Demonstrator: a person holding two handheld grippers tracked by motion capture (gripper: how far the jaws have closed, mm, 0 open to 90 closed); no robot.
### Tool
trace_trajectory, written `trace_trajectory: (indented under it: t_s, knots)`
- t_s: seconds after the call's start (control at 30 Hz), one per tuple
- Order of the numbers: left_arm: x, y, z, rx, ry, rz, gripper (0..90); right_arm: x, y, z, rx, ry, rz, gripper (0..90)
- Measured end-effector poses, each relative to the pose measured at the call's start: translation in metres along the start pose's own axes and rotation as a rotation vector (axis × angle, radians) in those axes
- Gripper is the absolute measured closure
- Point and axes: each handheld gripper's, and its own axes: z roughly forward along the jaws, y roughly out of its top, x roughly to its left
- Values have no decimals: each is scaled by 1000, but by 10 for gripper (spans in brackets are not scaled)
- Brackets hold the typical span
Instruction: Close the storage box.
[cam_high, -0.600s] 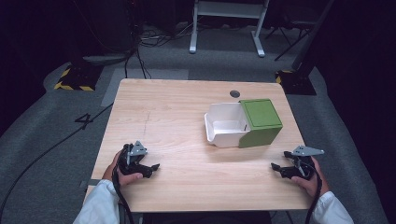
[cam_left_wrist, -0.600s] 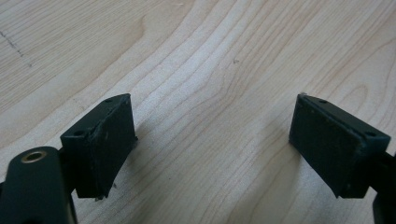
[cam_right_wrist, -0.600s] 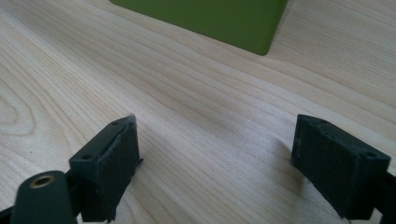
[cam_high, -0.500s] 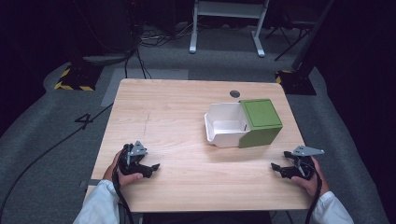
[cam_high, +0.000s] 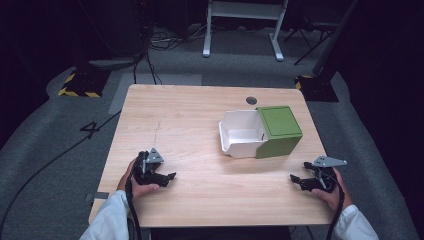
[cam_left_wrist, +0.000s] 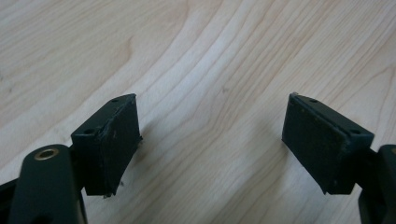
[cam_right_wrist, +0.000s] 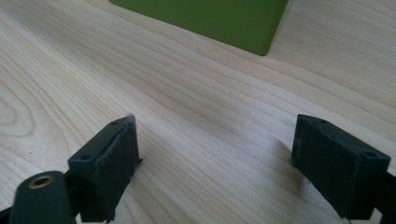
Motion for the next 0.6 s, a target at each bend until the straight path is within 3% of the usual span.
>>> trace_trajectory:
  t_s: [0.23, 0.3, 0.37, 0.43, 0.5, 0.53, 0.6]
  knots:
    - [-5, 24, 4, -59, 4, 4, 251, 0, 0, 0, 0, 0, 0, 148]
    - [-8, 39, 9, -67, -3, 36, 257, 0, 0, 0, 0, 0, 0, 148]
    - [-10, 45, 11, -70, 1, 45, 265, 0, 0, 0, 0, 0, 0, 148]
    - [-14, 62, 16, -94, -13, 53, 279, 0, 0, 0, 0, 0, 0, 148]
    - [-15, 68, 18, -102, -16, 54, 281, 0, 0, 0, 0, 0, 0, 147]
    - [-18, 80, 21, -117, -7, 74, 283, 0, 0, 0, 0, 0, -1, 148]
    - [-21, 90, 25, -123, -7, 77, 285, 0, 0, 0, 0, 0, 0, 148]
